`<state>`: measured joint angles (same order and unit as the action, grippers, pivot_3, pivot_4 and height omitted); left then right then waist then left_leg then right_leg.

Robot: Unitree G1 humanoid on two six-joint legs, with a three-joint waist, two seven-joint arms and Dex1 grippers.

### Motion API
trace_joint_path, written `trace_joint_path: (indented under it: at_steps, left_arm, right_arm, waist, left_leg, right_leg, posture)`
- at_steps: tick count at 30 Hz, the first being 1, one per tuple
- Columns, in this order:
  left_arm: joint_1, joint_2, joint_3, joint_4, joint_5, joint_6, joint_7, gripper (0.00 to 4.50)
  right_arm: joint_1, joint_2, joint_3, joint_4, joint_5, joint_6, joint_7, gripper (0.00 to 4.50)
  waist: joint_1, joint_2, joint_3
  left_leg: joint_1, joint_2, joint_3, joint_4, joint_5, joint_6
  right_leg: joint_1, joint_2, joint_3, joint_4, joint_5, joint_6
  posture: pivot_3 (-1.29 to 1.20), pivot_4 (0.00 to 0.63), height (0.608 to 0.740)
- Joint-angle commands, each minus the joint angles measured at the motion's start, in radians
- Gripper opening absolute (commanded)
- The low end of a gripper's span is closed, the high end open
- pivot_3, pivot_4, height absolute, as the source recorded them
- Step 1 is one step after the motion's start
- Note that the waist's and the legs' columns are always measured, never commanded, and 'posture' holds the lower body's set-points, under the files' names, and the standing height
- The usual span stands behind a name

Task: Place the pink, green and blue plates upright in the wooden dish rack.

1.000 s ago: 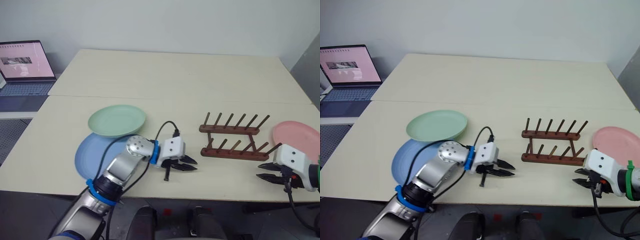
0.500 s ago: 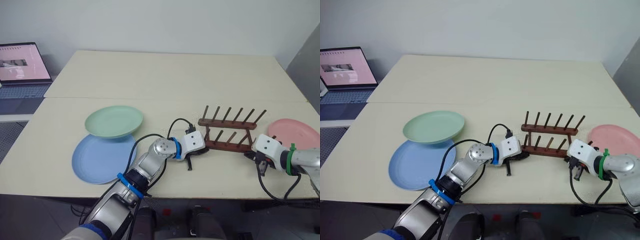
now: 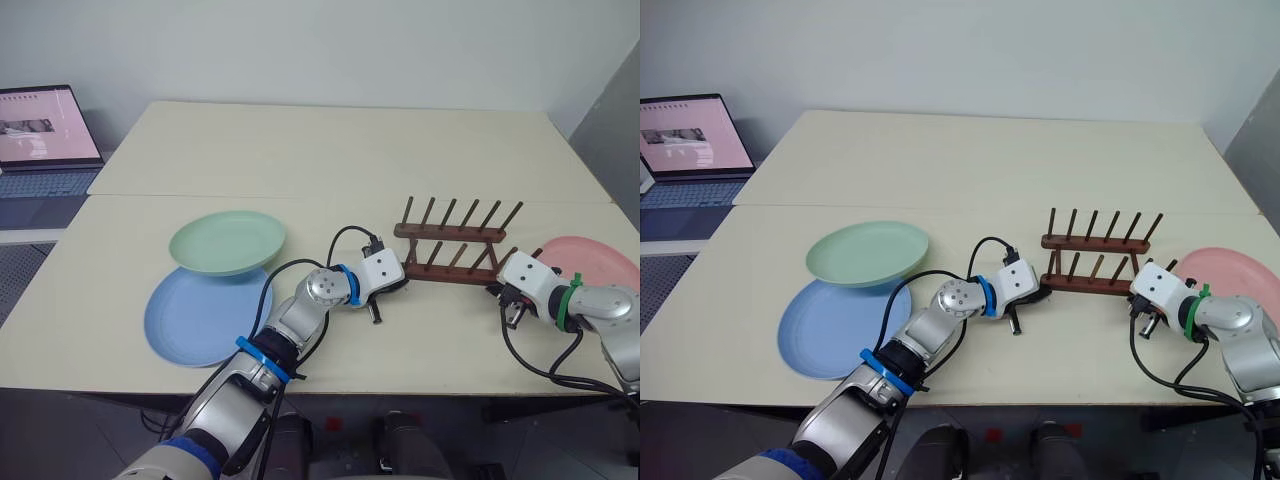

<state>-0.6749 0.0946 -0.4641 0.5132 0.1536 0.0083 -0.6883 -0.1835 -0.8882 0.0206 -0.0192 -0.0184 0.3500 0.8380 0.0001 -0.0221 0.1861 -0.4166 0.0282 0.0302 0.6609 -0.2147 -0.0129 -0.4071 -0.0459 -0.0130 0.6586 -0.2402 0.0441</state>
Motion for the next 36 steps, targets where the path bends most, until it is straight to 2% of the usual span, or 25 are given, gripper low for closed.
trace_joint_path:
  at_steps: [1,6,10,11,14,18,20,22,24,25,27,32,36]
  left_arm:
    - [-0.017,-0.008,0.019,-0.025,-0.003,-0.024,-0.001,0.0]
    - [0.043,0.018,0.046,-0.17,-0.087,0.069,-0.094,0.0]
    - [0.119,0.145,0.088,-0.41,-0.185,0.176,-0.233,0.0]
    - [0.139,0.19,0.117,-0.478,-0.23,0.175,-0.275,0.0]
    - [0.181,0.29,0.193,-0.647,-0.362,0.257,-0.358,0.53]
    - [0.239,0.479,0.317,-0.85,-0.521,0.384,-0.451,1.73]
    - [0.26,0.55,0.353,-0.901,-0.564,0.43,-0.473,2.28]
    - [0.283,0.629,0.405,-0.956,-0.612,0.466,-0.5,2.9]
    - [0.288,0.66,0.422,-0.985,-0.643,0.488,-0.498,3.51]
    - [0.287,0.665,0.422,-0.99,-0.651,0.493,-0.493,3.8]
    - [0.272,0.655,0.417,-1.04,-0.694,0.504,-0.487,4.41]
    - [0.235,0.643,0.385,-1.067,-0.714,0.509,-0.474,4.46]
    - [0.212,0.633,0.353,-1.063,-0.701,0.495,-0.467,4.46]
  right_arm:
    - [-0.018,-0.003,-0.018,-0.014,-0.004,-0.011,-0.012,0.07]
    - [0.015,-0.028,-0.045,-0.075,0.038,0.033,0.033,0.07]
    - [0.084,-0.076,-0.143,-0.198,0.131,0.111,0.099,0.07]
    - [0.114,-0.093,-0.184,-0.245,0.157,0.139,0.115,0.22]
    - [0.2,-0.138,-0.29,-0.361,0.225,0.211,0.168,0.9]
    - [0.362,-0.172,-0.496,-0.489,0.295,0.294,0.253,2.32]
    - [0.403,-0.174,-0.554,-0.502,0.301,0.303,0.262,3.04]
    - [0.404,-0.158,-0.573,-0.472,0.263,0.286,0.201,3.74]
    - [0.392,-0.148,-0.569,-0.441,0.236,0.269,0.157,4.45]
    - [0.39,-0.148,-0.567,-0.435,0.234,0.265,0.15,4.5]
    - [0.328,-0.143,-0.457,-0.341,0.158,0.238,0.062,4.5]
    - [0.166,-0.118,-0.277,-0.139,0.048,0.218,-0.063,4.5]
    - [0.064,-0.083,-0.199,-0.009,0.011,0.223,-0.12,4.5]
  waist:
    - [0.0,0.0,0.0]
    - [-0.001,0.0,0.0]
    - [-0.001,0.0,0.0]
    - [-0.001,0.001,0.0]
    - [0.0,0.001,0.0]
    - [0.001,0.001,0.0]
    - [0.001,0.001,0.0]
    - [-0.001,0.0,0.0]
    - [-0.001,0.0,0.0]
    - [-0.001,0.0,0.0]
    - [-0.001,-0.001,0.001]
    - [-0.001,-0.002,0.001]
    - [-0.001,-0.002,0.001]
  left_leg:
    - [0.0,0.0,0.0,0.0,0.0,0.0]
    - [0.0,0.0,0.0,0.0,0.0,0.0]
    - [-0.001,0.001,0.0,-0.001,0.0,0.0]
    - [-0.001,0.002,0.0,-0.001,0.0,0.0]
    - [0.0,0.003,-0.001,-0.001,0.0,0.0]
    - [0.0,0.005,-0.001,-0.001,0.0,0.0]
    - [0.0,0.006,-0.001,-0.001,0.0,0.0]
    - [0.001,0.005,-0.001,0.0,0.0,0.0]
    - [0.001,0.004,0.0,0.0,0.0,0.0]
    - [0.001,0.004,0.0,0.0,0.0,0.0]
    - [0.001,0.002,0.0,0.0,0.0,0.0]
    - [0.0,0.001,0.0,-0.001,0.0,0.0]
    - [-0.002,0.001,0.001,-0.001,-0.001,0.001]
  right_leg:
    - [0.0,0.0,0.0,0.0,0.0,0.0]
    - [0.0,0.0,0.0,0.0,0.0,0.0]
    - [-0.001,0.001,0.0,0.0,-0.001,-0.001]
    - [-0.002,0.001,0.0,0.0,-0.001,-0.001]
    - [-0.002,0.002,0.0,0.001,-0.001,-0.002]
    - [0.0,0.001,-0.001,0.0,-0.004,-0.007]
    - [0.0,0.0,0.0,0.0,-0.004,-0.007]
    - [0.001,-0.002,0.0,-0.001,-0.004,-0.006]
    - [0.0,-0.005,0.0,-0.001,-0.004,-0.006]
    - [0.001,-0.006,0.0,-0.001,-0.004,-0.006]
    - [0.001,-0.007,0.0,-0.001,-0.004,-0.006]
    - [0.0,-0.007,0.0,-0.001,-0.004,-0.006]
    - [-0.002,-0.004,0.0,-0.001,-0.005,-0.006]
  posture:
    - [0.0,0.15,0.733]
    - [0.0,0.15,0.733]
    - [0.0,0.15,0.733]
    - [0.0,0.15,0.733]
    - [0.0,0.15,0.733]
    - [0.0,0.15,0.733]
    - [0.0,0.15,0.733]
    - [0.0,0.15,0.733]
    - [0.0,0.15,0.733]
    - [0.0,0.15,0.733]
    - [0.0,0.15,0.733]
    - [0.0,0.15,0.733]
    - [0.0,0.15,0.733]
